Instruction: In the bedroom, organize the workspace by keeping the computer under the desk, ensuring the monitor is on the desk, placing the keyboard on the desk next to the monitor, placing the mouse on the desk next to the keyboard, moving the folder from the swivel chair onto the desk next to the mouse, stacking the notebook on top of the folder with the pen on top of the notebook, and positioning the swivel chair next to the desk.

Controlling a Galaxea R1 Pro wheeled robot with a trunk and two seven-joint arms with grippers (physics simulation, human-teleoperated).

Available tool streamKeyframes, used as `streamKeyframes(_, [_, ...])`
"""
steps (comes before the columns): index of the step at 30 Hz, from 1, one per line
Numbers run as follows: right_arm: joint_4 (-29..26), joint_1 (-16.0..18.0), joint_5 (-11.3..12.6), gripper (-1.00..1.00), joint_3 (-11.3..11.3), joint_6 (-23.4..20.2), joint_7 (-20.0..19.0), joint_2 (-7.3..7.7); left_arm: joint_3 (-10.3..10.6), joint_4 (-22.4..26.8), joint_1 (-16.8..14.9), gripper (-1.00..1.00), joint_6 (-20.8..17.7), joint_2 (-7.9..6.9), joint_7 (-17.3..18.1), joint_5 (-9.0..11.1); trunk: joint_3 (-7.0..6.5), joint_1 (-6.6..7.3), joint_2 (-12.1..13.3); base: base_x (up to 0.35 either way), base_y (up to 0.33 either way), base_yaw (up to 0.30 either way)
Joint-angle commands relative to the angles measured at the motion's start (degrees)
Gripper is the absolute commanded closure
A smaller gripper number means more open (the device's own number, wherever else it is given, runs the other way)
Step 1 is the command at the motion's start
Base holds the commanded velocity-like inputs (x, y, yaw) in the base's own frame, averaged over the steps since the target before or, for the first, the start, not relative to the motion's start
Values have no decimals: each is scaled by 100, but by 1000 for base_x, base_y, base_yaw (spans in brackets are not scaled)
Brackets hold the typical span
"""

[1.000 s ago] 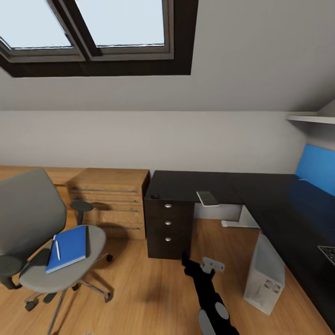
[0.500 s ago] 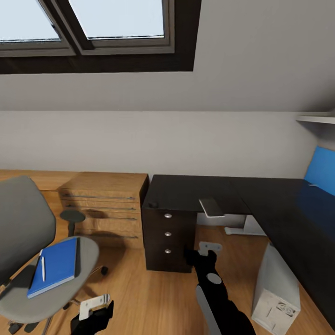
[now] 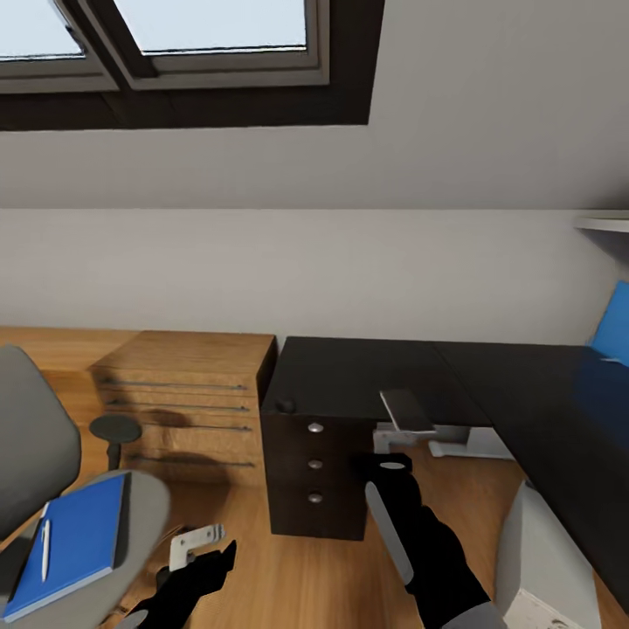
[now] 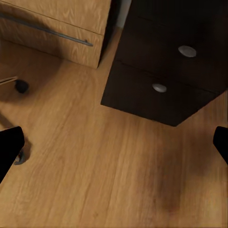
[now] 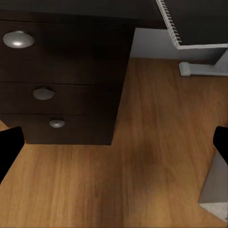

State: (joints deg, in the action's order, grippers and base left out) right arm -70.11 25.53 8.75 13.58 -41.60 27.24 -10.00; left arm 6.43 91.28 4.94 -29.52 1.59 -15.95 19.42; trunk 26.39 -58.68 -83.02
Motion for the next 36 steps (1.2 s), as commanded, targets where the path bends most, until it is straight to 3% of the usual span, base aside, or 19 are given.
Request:
streamKeyframes(1, [28, 8, 63, -100, 5, 24, 60, 0, -2, 10, -1, -100, -19, 11, -51, 58, 5, -4, -3, 322, 0, 0])
streamKeyframes(2, [88, 14, 86, -100, 11, 151, 68, 0, -125, 4, -2, -100, -32, 30, -44, 52, 5, -4, -3, 322, 0, 115])
streamKeyframes(7, [107, -4, 104, -100, 28, 223, 72, 0, -329, -3, -2, -100, -36, 35, -41, 41, 5, -4, -3, 316, 0, 193])
streamKeyframes(11, [105, -43, 109, -100, 52, 246, 36, 0, -386, -5, -2, -100, -29, 42, -40, 29, 6, -4, -3, 143, 0, 257])
streamKeyframes(36, [110, -57, 69, -100, 242, 270, -577, 0, -382, -5, -2, -100, -19, 48, -40, 10, 71, -4, -3, 4, 0, 272])
